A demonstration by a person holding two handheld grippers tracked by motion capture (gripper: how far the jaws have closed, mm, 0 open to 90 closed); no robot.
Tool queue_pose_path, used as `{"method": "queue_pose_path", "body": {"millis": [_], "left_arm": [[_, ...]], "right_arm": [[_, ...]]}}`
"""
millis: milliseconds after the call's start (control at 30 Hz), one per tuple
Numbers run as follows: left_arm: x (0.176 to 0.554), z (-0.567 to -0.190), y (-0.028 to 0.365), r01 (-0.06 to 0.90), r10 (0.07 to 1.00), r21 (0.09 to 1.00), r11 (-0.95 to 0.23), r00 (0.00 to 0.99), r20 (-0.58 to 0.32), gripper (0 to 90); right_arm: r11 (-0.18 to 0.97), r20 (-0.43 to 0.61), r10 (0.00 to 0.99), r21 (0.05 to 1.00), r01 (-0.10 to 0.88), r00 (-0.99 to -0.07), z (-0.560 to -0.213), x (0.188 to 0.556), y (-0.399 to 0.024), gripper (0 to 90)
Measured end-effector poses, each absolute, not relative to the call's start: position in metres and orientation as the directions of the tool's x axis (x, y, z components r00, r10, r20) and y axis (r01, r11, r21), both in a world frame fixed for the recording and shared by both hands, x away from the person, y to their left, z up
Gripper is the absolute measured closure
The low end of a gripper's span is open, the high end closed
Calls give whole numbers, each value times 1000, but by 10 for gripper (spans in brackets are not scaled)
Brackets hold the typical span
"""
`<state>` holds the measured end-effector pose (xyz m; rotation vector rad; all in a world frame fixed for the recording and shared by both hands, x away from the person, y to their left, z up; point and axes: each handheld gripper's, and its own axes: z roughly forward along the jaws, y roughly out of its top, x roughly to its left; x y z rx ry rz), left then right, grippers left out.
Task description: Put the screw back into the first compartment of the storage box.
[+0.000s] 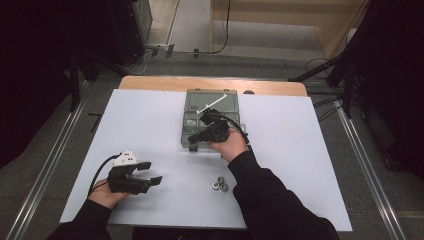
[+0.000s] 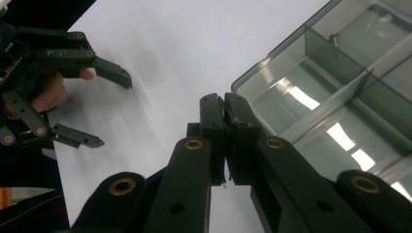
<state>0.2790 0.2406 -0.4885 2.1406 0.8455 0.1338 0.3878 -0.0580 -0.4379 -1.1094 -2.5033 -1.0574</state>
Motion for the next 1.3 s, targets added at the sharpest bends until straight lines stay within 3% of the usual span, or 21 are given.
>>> {"method": "queue_pose_path", "body": {"millis": [1300], "left_arm": [[279,-489,241,525,612,726,-444,770,-182,272]], "right_arm": [[397,397,685,498,771,-610,-441,463,-49,882]]}}
